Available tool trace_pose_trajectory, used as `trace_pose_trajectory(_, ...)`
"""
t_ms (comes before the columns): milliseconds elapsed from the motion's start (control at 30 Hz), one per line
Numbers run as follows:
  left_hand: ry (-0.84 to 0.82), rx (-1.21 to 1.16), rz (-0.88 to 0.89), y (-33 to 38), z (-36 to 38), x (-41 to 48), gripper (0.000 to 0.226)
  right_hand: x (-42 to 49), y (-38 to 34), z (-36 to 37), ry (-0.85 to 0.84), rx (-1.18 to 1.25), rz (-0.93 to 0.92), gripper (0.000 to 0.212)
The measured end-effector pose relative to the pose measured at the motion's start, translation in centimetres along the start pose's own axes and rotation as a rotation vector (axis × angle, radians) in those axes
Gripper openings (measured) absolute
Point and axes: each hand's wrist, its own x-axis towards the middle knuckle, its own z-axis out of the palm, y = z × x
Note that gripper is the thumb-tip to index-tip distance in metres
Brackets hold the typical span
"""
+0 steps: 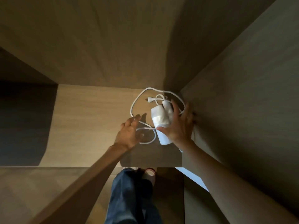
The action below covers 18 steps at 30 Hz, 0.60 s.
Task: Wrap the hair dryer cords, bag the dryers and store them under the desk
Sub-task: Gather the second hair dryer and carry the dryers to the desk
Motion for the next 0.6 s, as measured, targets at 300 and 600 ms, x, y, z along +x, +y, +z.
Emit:
trace_pose_trajectory(300,0.073,0.319,0.109,-2.5,3.8,4.8,0.075,4.5,0.7,3.6,-0.027,0.081,-0.048,0.113)
trace_pose_trajectory(600,0.138,0.372,0.092,-3.9,5.3,6.0,0.052,3.6,0.7,6.1,-0.110,0.011,0.018,0.111)
